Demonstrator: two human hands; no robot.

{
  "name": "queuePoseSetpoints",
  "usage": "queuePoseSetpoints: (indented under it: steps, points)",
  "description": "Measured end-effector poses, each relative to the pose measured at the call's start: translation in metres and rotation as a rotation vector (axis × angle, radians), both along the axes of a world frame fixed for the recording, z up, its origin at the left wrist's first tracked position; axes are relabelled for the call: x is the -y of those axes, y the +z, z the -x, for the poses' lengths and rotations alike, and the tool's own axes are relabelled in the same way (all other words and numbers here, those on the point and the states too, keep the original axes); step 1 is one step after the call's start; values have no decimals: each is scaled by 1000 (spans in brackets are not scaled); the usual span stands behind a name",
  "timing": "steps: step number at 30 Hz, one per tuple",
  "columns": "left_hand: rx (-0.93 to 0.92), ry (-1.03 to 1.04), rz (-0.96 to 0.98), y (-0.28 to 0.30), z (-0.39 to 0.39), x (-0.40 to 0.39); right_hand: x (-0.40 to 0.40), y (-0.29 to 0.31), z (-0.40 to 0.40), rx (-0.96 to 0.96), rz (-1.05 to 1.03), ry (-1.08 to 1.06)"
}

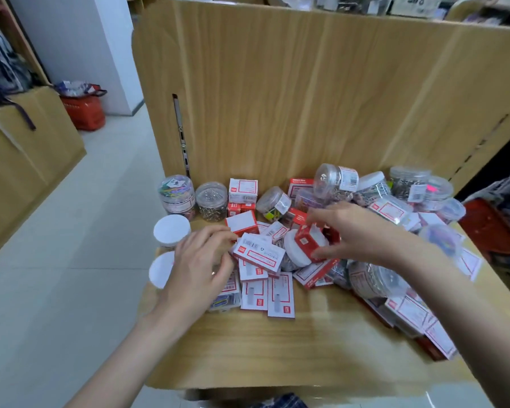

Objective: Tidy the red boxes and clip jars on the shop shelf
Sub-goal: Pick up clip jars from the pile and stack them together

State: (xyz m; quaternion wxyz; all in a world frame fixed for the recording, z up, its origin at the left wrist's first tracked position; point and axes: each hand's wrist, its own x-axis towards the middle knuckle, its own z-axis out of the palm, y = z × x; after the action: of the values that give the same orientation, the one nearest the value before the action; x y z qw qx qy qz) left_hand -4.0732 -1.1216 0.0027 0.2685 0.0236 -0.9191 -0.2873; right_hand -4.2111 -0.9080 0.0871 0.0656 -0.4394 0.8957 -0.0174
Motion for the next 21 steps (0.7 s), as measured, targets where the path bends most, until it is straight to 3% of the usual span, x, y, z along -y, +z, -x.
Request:
queuePoseSetpoints:
  steps: [4, 10, 15, 21]
  points:
    - [-8, -34, -17, 1, 6, -7, -6, -17, 1, 15, 90, -18]
    - [-3, -35, -40, 1, -1, -2, 21, 9, 2, 124, 492, 1]
    - [4, -23, 30, 4, -11, 2, 86, 1, 16, 17, 401, 199]
    - [12, 82, 32, -1, -21, 17, 117, -14, 39, -185, 421, 83]
